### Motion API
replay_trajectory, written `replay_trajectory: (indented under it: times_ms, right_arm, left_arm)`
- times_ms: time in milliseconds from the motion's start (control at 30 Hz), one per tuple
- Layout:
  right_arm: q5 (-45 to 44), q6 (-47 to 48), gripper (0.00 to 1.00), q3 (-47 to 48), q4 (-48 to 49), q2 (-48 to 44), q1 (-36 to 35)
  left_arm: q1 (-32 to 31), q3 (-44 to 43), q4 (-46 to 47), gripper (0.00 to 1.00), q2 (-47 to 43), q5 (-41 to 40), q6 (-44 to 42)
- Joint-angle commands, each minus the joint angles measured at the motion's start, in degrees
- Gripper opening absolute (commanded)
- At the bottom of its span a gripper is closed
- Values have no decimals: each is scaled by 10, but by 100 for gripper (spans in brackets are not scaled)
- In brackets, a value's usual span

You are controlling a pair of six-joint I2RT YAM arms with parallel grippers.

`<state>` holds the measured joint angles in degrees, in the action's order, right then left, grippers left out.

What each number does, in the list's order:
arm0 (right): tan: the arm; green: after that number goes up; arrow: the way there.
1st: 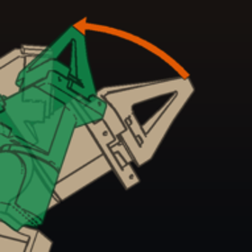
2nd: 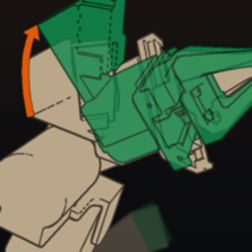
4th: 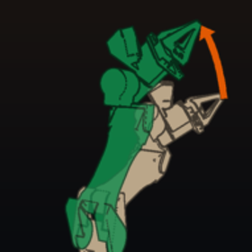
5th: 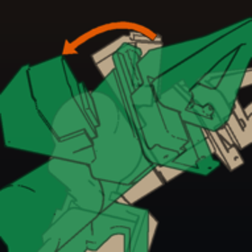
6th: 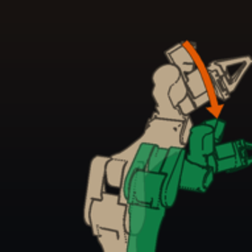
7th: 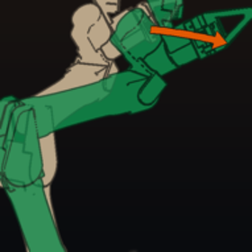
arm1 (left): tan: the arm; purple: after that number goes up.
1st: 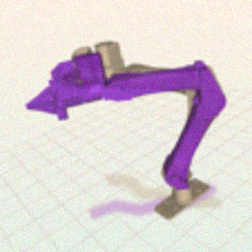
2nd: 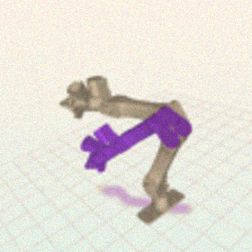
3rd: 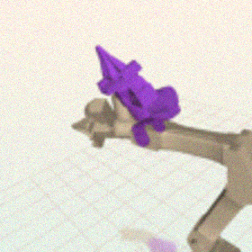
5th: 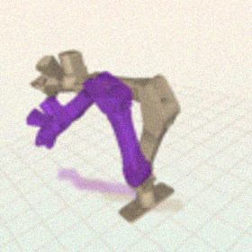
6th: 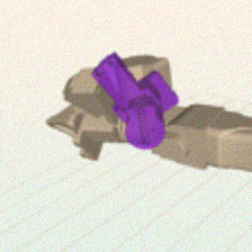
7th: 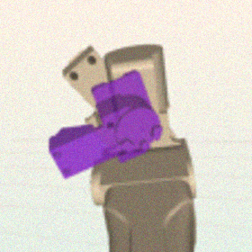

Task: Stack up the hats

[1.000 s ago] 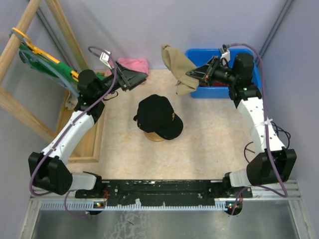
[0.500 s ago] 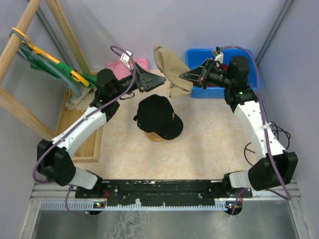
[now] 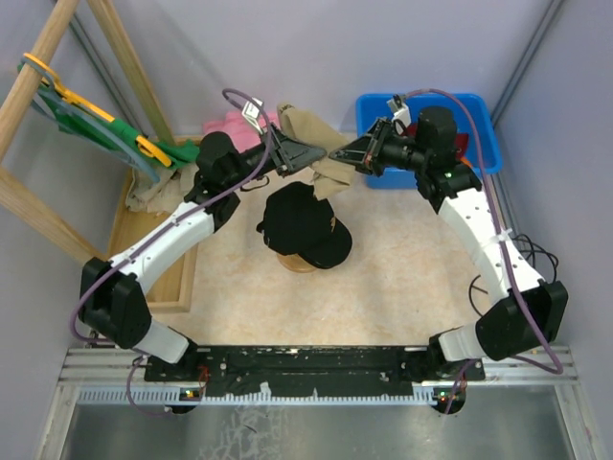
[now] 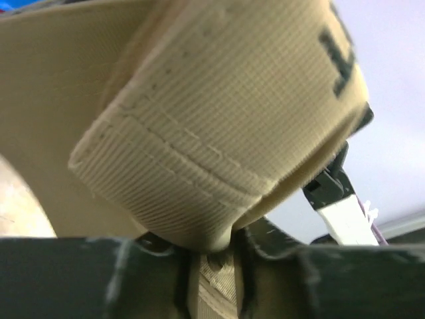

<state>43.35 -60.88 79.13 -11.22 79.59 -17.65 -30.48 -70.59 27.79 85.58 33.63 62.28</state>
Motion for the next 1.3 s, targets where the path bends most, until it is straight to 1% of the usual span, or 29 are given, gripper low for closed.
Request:
replay_trajectory:
  times_ms: [0, 67, 133, 200, 267, 333, 400, 467, 567, 667, 733, 800, 867, 900, 933, 1033, 1100, 1200, 1267]
  right_arm:
    - [-24, 65, 8, 58, -41, -2, -13]
    - [-39, 103, 27, 83, -82, -2, -10]
    - [-44, 132, 45, 92, -111, -7, 5]
    - [-41, 147, 59, 86, -122, -18, 31]
    - [-34, 153, 64, 63, -116, -37, 69]
    - [-7, 144, 69, 29, -95, -61, 114]
    - [26, 121, 71, -18, -54, -81, 150]
    - [65, 71, 72, -77, 18, -101, 179]
    - [115, 23, 75, -147, 118, -111, 197]
    - [152, -3, 78, -182, 203, -99, 198]
    - [162, -11, 78, -190, 239, -86, 200]
    - [172, -42, 78, -204, 289, -68, 200]
    - [179, -112, 78, -233, 396, -50, 200]
    - [182, -160, 78, -247, 484, -39, 200]
    - [183, -206, 78, -259, 547, -28, 200]
    - [183, -299, 78, -273, 679, 6, 200]
    - [184, -322, 78, -268, 710, 20, 200]
    - [189, -323, 78, -255, 717, 38, 198]
    - [191, -335, 76, -246, 732, 52, 191]
  left_arm:
    - [-7, -17, 46, 17, 8, 0, 13]
    - [-5, -9, 72, 8, 8, -5, 18]
    - [3, -6, 121, 3, 12, 1, 35]
    - [14, -7, 191, 1, 29, 24, 84]
    - [23, -20, 269, 0, 55, 47, 143]
    - [27, -36, 326, 0, 84, 63, 198]
    - [30, -45, 385, 0, 104, 67, 257]
    - [30, -56, 424, 0, 121, 72, 305]
    - [31, -74, 461, 0, 140, 79, 362]
    - [31, -94, 475, 0, 151, 89, 403]
    - [30, -102, 481, 0, 154, 92, 426]
    - [30, -112, 484, 0, 154, 94, 443]
    - [30, -122, 479, 0, 152, 100, 451]
    - [30, -128, 475, 0, 152, 102, 454]
    - [30, -131, 472, 0, 151, 105, 456]
    - [30, -130, 461, 0, 145, 112, 453]
    - [29, -123, 460, 0, 141, 112, 451]
    - [28, -115, 455, 0, 136, 111, 449]
    - [27, -115, 451, 0, 137, 112, 446]
